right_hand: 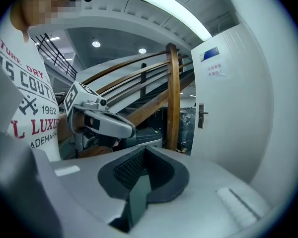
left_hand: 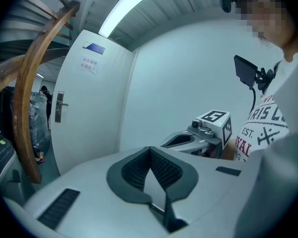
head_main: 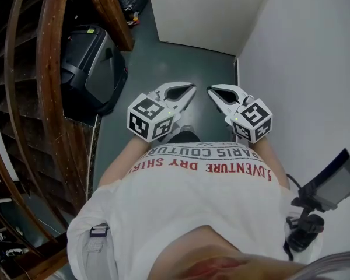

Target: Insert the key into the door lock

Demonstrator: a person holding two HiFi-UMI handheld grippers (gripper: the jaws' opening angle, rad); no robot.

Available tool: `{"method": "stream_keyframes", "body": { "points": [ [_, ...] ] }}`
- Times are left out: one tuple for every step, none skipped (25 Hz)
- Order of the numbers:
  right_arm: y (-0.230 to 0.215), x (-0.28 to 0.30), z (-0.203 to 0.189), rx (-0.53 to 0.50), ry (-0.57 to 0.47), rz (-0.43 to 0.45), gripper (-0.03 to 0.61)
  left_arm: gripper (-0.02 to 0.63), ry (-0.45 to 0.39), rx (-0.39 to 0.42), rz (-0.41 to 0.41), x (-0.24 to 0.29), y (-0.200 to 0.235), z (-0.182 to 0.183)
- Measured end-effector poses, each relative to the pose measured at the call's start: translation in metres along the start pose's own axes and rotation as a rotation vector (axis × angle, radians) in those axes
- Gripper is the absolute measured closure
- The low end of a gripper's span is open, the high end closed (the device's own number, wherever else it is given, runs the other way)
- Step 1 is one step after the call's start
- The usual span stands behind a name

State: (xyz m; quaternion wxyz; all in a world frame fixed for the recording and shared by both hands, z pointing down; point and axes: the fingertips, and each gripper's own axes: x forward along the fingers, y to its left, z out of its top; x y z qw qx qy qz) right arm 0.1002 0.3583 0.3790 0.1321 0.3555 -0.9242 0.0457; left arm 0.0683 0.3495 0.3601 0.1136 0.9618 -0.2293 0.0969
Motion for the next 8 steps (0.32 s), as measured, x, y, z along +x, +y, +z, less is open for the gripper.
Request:
{"method": "stream_keyframes", "body": {
  "points": [
    [0.0001, -0.0006, -0.0001, -0.001, 0.0, -0.001, 0.577, 0.612, 0.0, 0.002, 0.0, -0.0003, -0.0007, 0.0002],
    [-0.0002, -0.0015, 0.0002, -0.001, 0.0, -0.003, 0.577, 0.612, -0.001, 0.003, -0.001, -0.0006, -0.0014, 0.0005],
    [-0.0006, -0.0022, 0.001, -0.002, -0.001, -0.006, 0.577, 0.612, -0.001, 0.003, -0.002, -0.0009, -0.0017, 0.0009],
    [-0.0011, -0.0024, 0.0022, -0.003, -0.002, -0.008, 0.577, 0.612, -0.001, 0.003, -0.003, -0.0013, -0.0015, 0.0016],
    [-0.0015, -0.002, 0.0036, -0.005, -0.002, -0.011, 0.577, 0.612, -0.001, 0.004, -0.004, -0.0018, -0.0009, 0.0024],
    [-0.0016, -0.0012, 0.0048, -0.007, -0.002, -0.013, 0.577, 0.612, -0.002, 0.004, -0.005, -0.0025, -0.0002, 0.0031],
    [-0.0016, -0.0002, 0.0059, -0.008, -0.001, -0.014, 0.577, 0.612, -0.003, 0.004, -0.005, -0.0032, 0.0007, 0.0038],
    [-0.0016, 0.0009, 0.0068, -0.009, 0.0, -0.015, 0.577, 0.612, -0.004, 0.003, -0.006, -0.0039, 0.0015, 0.0044]
  ]
}}
